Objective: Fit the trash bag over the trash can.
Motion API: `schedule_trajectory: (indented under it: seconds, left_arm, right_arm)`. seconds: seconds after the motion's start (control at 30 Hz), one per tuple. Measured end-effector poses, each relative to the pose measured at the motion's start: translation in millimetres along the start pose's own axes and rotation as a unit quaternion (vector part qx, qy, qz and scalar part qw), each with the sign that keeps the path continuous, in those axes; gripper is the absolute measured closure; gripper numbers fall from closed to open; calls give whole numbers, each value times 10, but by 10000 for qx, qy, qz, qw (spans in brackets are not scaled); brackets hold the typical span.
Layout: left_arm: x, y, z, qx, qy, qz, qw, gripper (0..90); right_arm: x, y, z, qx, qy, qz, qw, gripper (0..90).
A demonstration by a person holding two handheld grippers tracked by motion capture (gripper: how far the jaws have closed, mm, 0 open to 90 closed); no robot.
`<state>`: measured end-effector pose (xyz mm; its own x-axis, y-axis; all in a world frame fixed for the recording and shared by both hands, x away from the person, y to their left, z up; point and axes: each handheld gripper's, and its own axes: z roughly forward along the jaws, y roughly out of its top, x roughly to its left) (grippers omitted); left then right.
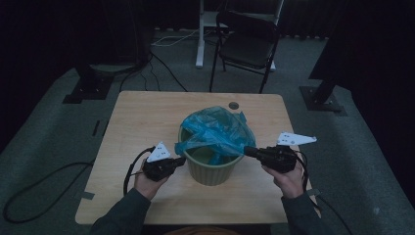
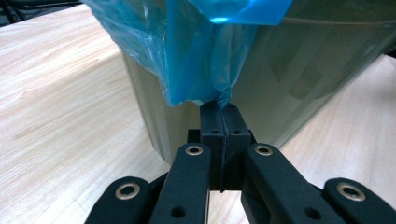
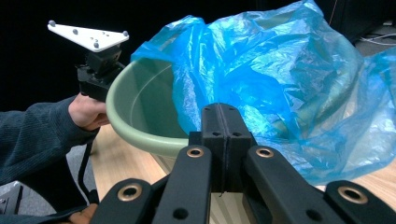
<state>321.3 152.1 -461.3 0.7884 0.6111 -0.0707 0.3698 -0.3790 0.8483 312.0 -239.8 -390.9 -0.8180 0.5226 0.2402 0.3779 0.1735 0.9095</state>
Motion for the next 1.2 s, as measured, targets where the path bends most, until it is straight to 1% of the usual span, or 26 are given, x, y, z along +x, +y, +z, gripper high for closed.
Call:
schedule_trajectory:
  seconds: [0.07,0.17,0.2,0.23,0.27,0.33,0.4,0.57,0.6,0.63,0.67,0.77,0.8,0.83,0.97,1.0,1.03,1.1,1.2]
  left_arm:
    - [26,-6,33,61,11,-8,10000,900]
    - [27,-20,88,186,-12,24,9998,900]
    - [27,-20,88,186,-12,24,9998,900]
    - [32,-24,91,201,-28,9,9998,900]
    - [32,-25,79,207,-25,21,9998,900]
    - [35,-28,27,163,-32,-11,9999,887]
    - [38,-32,-47,98,-8,-38,9999,852]
    - [58,-28,-314,-209,83,-115,9997,771]
    - [58,-28,-314,-209,83,-115,9997,756]
    - [62,-15,-416,-323,130,-103,9993,756]
    - [62,-3,-462,-387,147,-103,9991,736]
    - [61,50,-566,-539,165,-63,9984,705]
    - [61,50,-566,-539,165,-63,9984,698]
    - [59,105,-627,-637,173,-8,9978,698]
    - [59,222,-726,-864,175,57,9961,666]
    - [59,222,-726,-864,175,57,9961,664]
    - [67,280,-752,-934,138,57,9955,664]
    - [75,360,-751,-957,121,64,9953,652]
    - [65,481,-721,-981,59,170,9950,643]
  right_arm:
    - [-5,18,72,-43,66,-17,10000,900]
    - [20,53,215,75,44,-159,9998,900]
    - [20,53,215,75,44,-159,9998,900]
    - [40,65,269,139,21,-213,9997,900]
    - [90,85,361,277,5,-386,9989,900]
    - [144,97,400,382,-40,-547,9978,900]
    - [173,103,392,406,-63,-611,9973,900]
    - [179,118,297,353,-103,-607,9975,900]
    - [179,118,297,353,-103,-607,9975,900]
    - [177,123,280,359,-114,-611,9974,900]
    - [177,132,255,375,-137,-633,9972,900]
    - [185,143,240,401,-156,-667,9968,900]
    - [185,143,240,401,-156,-667,9968,900]
    - [187,147,239,407,-162,-675,9968,900]
    - [191,157,244,454,-161,-706,9963,900]
    - [191,157,244,454,-161,-706,9963,900]
    - [191,158,244,454,-163,-705,9963,900]
    - [190,159,246,474,-159,-720,9961,900]
    - [194,161,248,493,-166,-722,9960,900]
